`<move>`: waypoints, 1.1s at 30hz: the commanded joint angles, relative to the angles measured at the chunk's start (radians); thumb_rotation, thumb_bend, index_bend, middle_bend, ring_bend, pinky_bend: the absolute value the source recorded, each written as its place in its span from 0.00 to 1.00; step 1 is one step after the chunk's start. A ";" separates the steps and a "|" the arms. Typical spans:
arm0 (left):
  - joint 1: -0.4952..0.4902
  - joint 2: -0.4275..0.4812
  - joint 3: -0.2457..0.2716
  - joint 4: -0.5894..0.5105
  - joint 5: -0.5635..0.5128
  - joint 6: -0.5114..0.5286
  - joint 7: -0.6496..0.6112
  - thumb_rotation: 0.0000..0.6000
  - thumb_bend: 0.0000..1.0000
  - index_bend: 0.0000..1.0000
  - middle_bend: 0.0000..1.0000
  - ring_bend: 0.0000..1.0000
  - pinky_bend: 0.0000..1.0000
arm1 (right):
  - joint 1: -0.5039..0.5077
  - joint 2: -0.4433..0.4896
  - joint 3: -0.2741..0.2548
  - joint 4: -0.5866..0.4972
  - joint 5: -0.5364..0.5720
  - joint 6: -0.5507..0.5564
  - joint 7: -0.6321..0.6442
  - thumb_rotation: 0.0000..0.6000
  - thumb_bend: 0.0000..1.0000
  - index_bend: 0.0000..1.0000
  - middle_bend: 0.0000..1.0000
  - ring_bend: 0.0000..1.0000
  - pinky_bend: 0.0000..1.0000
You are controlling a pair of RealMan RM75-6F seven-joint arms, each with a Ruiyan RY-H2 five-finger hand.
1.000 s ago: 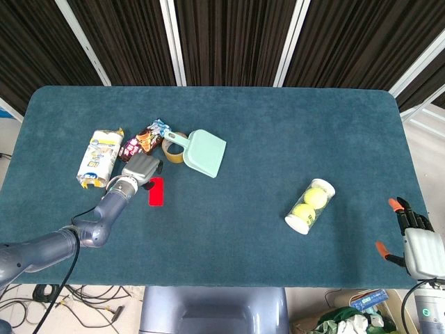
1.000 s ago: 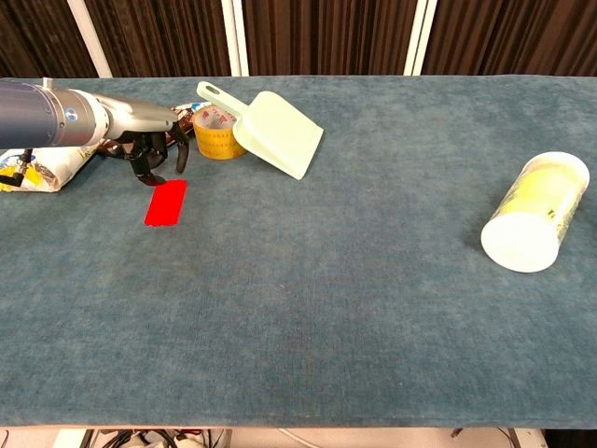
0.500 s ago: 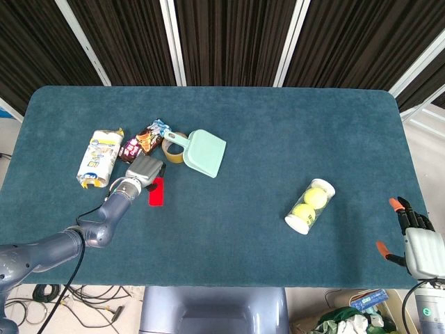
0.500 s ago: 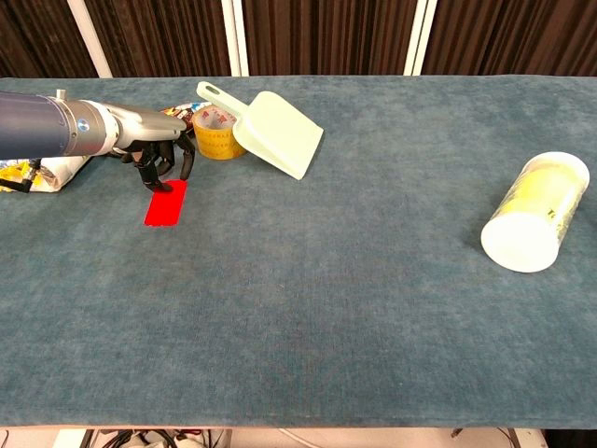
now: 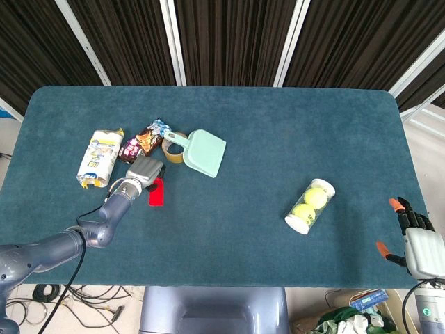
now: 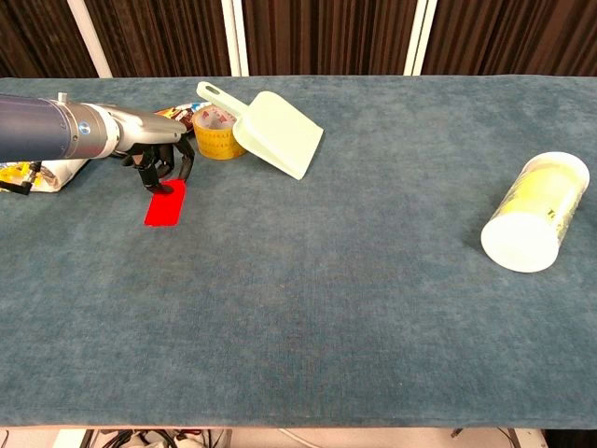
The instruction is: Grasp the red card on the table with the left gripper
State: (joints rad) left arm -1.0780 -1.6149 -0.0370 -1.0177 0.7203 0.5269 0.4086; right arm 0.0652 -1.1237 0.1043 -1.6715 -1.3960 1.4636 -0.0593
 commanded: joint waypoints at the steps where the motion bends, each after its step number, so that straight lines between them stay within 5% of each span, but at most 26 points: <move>1: 0.000 0.001 0.003 0.000 -0.002 -0.003 0.001 1.00 0.36 0.51 0.80 0.78 0.75 | 0.000 0.000 0.000 0.000 0.000 0.000 0.000 1.00 0.17 0.13 0.06 0.18 0.19; 21: -0.005 0.004 0.002 -0.013 -0.001 0.006 0.001 1.00 0.39 0.55 0.81 0.79 0.76 | 0.001 -0.001 -0.001 0.000 0.001 -0.002 0.001 1.00 0.17 0.13 0.06 0.18 0.19; 33: -0.010 0.013 0.014 -0.027 -0.014 0.008 0.019 1.00 0.51 0.59 0.83 0.79 0.76 | 0.001 -0.001 -0.001 -0.001 0.001 -0.004 0.002 1.00 0.17 0.13 0.06 0.18 0.19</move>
State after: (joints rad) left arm -1.0875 -1.6030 -0.0242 -1.0439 0.7079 0.5346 0.4260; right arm 0.0666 -1.1246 0.1036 -1.6725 -1.3945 1.4595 -0.0569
